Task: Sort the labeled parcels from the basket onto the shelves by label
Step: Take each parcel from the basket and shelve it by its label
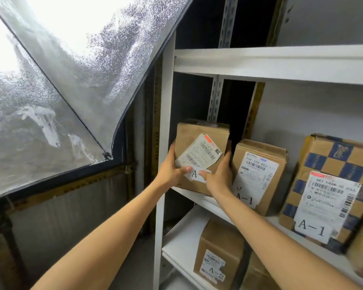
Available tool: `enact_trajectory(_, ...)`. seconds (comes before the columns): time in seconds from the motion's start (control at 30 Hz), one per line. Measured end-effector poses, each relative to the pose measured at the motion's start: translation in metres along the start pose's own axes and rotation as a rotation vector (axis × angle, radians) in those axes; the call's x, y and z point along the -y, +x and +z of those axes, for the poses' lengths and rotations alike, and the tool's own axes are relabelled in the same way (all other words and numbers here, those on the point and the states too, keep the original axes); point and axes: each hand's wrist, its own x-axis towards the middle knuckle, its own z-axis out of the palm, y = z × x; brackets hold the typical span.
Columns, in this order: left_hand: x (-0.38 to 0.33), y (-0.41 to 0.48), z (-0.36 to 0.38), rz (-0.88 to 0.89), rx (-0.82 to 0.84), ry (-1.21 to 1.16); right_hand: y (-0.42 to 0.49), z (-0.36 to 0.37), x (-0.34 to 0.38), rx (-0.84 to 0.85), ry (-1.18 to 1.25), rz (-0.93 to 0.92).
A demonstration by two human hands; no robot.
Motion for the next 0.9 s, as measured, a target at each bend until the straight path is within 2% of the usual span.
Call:
enact_trajectory(0.27, 0.005, 0.009, 0.004, -0.050, -0.023, 0.002, 0.001, -0.001, 0.000, -0.004, -0.147, -0.008)
enact_trajectory(0.5, 0.002, -0.014, 0.015, -0.043, -0.191, 0.190, -0.020, 0.003, 0.007, -0.040, -0.180, -0.061)
enact_trajectory(0.67, 0.001, -0.020, 0.027, -0.115, -0.292, 0.258, -0.053, 0.009, 0.000, 0.085, -0.189, 0.019)
enact_trajectory(0.9, -0.002, -0.016, 0.033, -0.151, -0.268, 0.285, -0.070, 0.003, -0.018, 0.156, -0.411, -0.007)
